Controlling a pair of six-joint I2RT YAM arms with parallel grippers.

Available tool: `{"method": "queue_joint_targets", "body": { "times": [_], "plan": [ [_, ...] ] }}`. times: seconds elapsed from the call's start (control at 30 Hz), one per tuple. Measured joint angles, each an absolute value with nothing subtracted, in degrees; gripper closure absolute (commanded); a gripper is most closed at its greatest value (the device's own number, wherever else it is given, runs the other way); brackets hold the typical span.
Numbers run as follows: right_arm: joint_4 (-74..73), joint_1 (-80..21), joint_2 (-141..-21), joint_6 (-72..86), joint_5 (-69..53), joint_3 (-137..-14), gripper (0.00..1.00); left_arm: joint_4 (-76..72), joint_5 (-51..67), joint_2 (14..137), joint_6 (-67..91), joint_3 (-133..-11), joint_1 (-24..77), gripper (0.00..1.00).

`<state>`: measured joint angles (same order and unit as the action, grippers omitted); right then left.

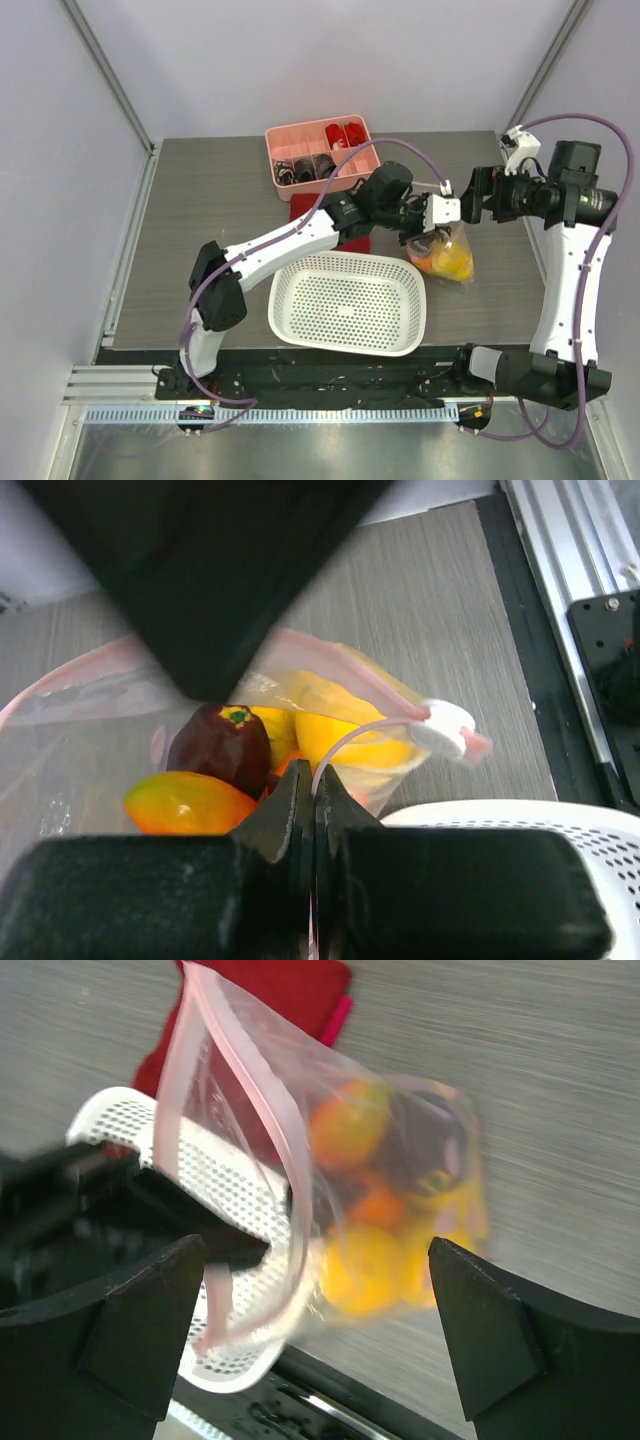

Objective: Place the food in the zip-top bag and seal the zipper
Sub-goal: Pick up the zipper food storage bag at the center of the board.

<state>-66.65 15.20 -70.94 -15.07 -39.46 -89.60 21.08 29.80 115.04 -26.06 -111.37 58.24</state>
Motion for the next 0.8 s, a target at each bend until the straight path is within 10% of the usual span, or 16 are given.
{"method": "queue_joint_targets", "body": {
  "times": [0.8],
  "plan": [
    [-63.1,18.4,-65.2,-19.8,-40.1,-87.3,0.04,11.7,23.8,121.9,-14.0,-125.4,54.3,1.0]
  ]
}}
